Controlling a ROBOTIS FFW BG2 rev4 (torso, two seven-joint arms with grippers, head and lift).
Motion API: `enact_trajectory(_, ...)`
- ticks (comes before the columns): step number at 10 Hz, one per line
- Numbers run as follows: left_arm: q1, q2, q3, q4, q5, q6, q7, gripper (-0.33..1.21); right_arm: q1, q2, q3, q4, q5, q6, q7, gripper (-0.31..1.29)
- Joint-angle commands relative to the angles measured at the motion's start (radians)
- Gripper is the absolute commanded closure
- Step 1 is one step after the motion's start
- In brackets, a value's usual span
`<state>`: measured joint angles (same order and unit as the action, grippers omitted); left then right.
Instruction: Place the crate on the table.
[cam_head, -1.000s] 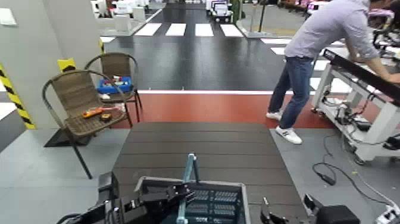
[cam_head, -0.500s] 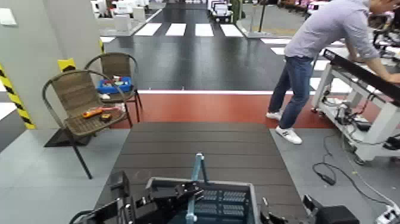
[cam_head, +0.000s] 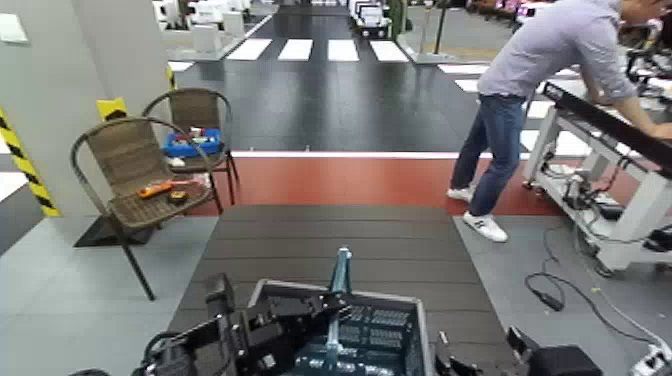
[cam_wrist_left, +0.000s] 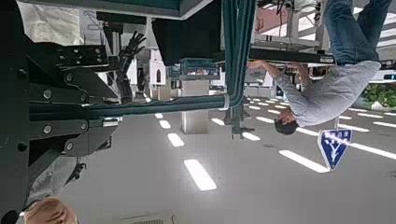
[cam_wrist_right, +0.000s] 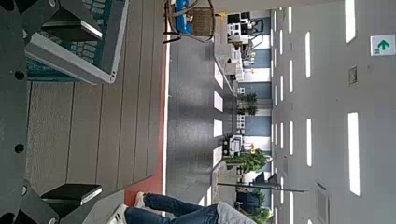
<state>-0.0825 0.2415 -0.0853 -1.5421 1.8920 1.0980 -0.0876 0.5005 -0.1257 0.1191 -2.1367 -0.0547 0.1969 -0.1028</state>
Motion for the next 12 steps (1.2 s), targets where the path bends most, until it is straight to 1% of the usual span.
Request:
enact_trajectory(1, -0.072, -0.007, -0.053, 0.079, -0.05, -0.029, -0.057, 1.2, -0.007, -0.003, 0.004, 0.009, -0.007, -0.008, 0.0, 0.15)
enact_trajectory(3, -0.125, -0.008, -0.091, 0.128, -0.079, -0.073, -0.1, 1.2, -0.01, -0.005, 0.005, 0.014, -0.014, -0.013, 0.0, 0.15)
enact_trajectory(5, -0.183, -0.016, -0.136, 0.188, -0.123, -0.107, -0.156, 1.2, -0.014, -0.009, 0.008, 0.017, -0.019, -0.014, 0.002, 0.15)
enact_trajectory(6, -0.21, -0.021, -0.145, 0.215, -0.157, -0.116, -0.179, 1.2, -0.016, -0.008, 0.01, 0.02, -0.022, -0.016, 0.002, 0.15)
enact_trajectory(8, -0.263, -0.03, -0.182, 0.28, -0.177, -0.135, -0.215, 1.2, -0.019, -0.012, 0.013, 0.024, -0.03, -0.022, 0.002, 0.15)
enact_trajectory(12, -0.347, -0.037, -0.225, 0.376, -0.226, -0.173, -0.273, 1.2, -0.025, -0.017, 0.016, 0.035, -0.04, -0.033, 0.003, 0.15)
